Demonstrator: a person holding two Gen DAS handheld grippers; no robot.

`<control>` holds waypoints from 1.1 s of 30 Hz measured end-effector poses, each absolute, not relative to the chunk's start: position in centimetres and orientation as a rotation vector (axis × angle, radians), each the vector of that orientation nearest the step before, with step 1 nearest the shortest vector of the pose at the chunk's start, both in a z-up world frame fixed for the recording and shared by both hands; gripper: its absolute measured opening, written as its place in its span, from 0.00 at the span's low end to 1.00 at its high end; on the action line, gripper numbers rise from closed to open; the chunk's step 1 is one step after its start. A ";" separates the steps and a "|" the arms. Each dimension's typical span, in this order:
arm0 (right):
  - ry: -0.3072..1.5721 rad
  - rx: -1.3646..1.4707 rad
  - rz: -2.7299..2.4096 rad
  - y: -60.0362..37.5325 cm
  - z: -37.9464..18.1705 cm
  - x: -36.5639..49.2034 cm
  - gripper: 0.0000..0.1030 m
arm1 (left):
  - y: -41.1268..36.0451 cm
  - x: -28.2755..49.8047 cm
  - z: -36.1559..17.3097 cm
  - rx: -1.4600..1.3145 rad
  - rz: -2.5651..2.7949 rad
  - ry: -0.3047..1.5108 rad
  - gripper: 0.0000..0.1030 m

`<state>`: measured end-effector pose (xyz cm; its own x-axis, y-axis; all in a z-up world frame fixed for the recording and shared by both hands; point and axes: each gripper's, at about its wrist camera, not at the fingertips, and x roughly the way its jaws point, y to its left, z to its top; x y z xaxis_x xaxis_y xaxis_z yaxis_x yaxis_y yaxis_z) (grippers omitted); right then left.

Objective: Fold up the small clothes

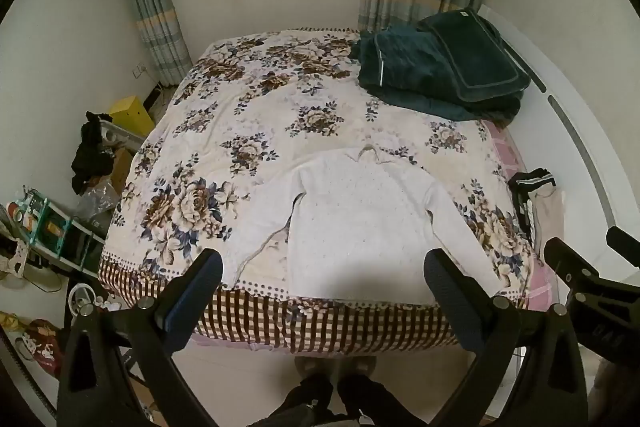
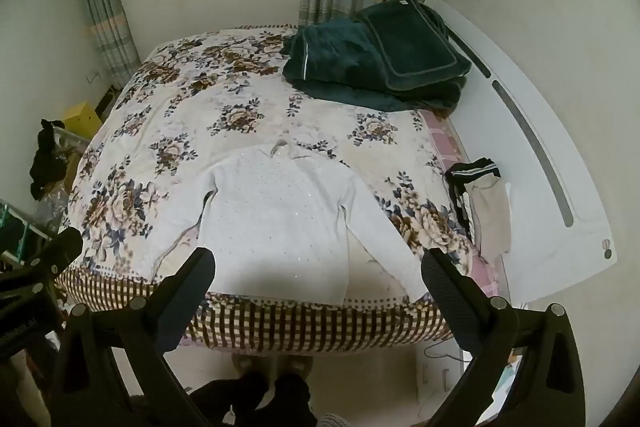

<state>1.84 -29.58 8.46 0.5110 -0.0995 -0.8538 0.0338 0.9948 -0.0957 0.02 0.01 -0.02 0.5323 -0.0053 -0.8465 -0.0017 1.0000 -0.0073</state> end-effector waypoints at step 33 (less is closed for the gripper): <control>1.025 -0.073 -0.078 -29.7 9.2 1.3 1.00 | 0.0 0.1 -0.1 -0.020 -0.010 0.995 1.00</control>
